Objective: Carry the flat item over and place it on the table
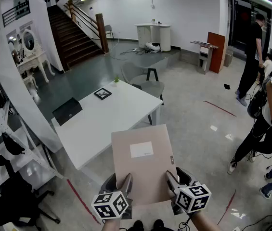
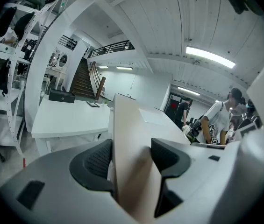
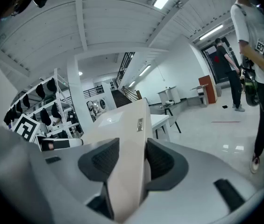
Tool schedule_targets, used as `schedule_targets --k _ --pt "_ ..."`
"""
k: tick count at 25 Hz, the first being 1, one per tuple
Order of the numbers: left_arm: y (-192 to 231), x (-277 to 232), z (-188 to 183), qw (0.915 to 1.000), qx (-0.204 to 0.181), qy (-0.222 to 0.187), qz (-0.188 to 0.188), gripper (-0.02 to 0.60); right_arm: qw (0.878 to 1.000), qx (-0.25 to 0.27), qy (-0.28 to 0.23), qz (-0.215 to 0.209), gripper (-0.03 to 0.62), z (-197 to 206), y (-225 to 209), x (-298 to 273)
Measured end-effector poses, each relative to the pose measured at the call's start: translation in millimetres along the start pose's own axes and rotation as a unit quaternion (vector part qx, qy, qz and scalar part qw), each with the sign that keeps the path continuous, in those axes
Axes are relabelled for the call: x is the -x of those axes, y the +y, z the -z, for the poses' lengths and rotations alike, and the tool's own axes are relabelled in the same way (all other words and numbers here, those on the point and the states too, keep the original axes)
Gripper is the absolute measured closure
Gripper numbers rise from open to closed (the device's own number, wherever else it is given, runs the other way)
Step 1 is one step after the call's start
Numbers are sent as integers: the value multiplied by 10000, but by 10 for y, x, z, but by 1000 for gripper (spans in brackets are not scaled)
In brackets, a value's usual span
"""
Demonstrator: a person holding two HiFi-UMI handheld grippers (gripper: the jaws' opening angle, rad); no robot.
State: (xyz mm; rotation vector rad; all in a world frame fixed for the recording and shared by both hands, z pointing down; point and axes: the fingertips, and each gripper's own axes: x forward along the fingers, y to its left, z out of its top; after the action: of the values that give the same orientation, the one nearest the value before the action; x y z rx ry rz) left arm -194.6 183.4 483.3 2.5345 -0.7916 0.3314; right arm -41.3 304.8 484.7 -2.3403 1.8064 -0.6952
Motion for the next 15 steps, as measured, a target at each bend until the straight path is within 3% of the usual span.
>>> schedule_targets --k 15 --pt "-283 -94 83 9999 -74 -20 -105 316 9999 -47 -49 -86 411 -36 -285 118"
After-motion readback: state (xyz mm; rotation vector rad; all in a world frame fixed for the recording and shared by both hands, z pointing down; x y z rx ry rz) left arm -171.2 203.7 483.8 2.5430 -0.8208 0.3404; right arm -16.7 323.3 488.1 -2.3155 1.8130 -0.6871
